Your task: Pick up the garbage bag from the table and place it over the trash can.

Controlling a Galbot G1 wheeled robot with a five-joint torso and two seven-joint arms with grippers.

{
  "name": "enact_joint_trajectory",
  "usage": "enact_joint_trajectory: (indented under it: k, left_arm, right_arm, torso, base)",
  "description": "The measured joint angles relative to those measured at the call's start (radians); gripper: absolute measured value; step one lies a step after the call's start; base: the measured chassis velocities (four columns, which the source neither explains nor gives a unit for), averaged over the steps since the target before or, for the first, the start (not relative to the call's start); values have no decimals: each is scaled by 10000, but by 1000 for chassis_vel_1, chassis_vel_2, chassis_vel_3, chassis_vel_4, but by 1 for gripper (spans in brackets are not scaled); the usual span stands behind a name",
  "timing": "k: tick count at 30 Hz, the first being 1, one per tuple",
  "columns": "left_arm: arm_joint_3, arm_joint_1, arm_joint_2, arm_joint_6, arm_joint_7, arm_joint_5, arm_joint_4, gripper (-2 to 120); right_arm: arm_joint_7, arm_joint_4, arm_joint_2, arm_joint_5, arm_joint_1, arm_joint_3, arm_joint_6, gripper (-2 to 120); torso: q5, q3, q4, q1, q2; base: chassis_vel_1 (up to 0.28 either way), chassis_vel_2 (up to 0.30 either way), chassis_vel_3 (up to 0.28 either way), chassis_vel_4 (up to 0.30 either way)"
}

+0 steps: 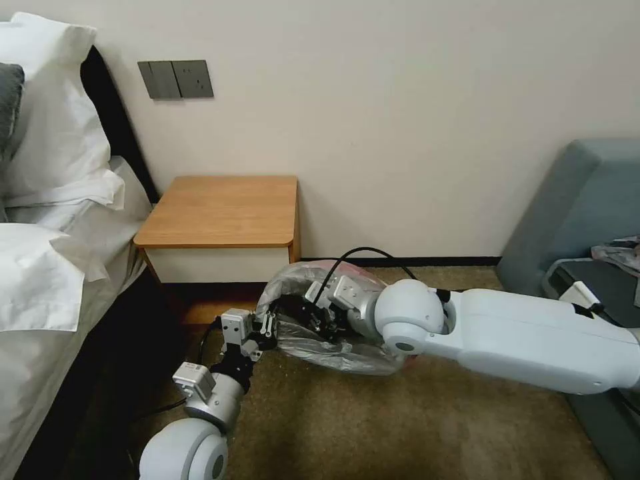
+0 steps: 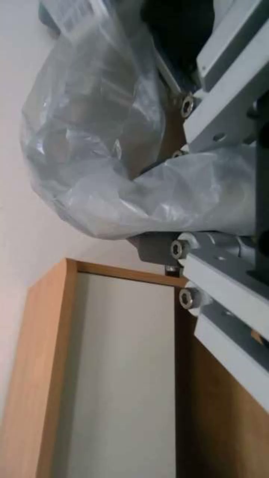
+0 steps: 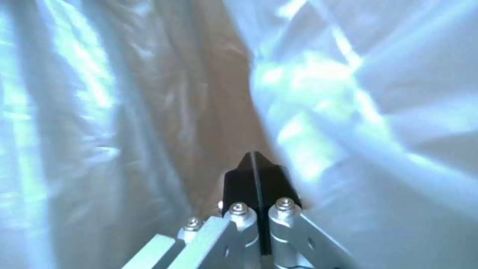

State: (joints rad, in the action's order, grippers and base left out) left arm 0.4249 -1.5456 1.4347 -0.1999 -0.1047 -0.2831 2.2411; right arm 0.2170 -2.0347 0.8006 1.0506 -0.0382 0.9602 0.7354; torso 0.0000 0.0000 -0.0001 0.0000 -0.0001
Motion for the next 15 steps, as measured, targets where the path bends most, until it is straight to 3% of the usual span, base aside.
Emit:
enact_joint_trajectory:
  k: [15]
  left_arm:
    - [16, 106, 97, -128, 545, -976, -693, 7]
  right_arm:
    - [867, -1569, -1011, 1963, 1756, -2516, -27, 0]
  torso:
    - [4, 0, 1, 0, 0]
  base:
    - [0, 0, 0, 0]
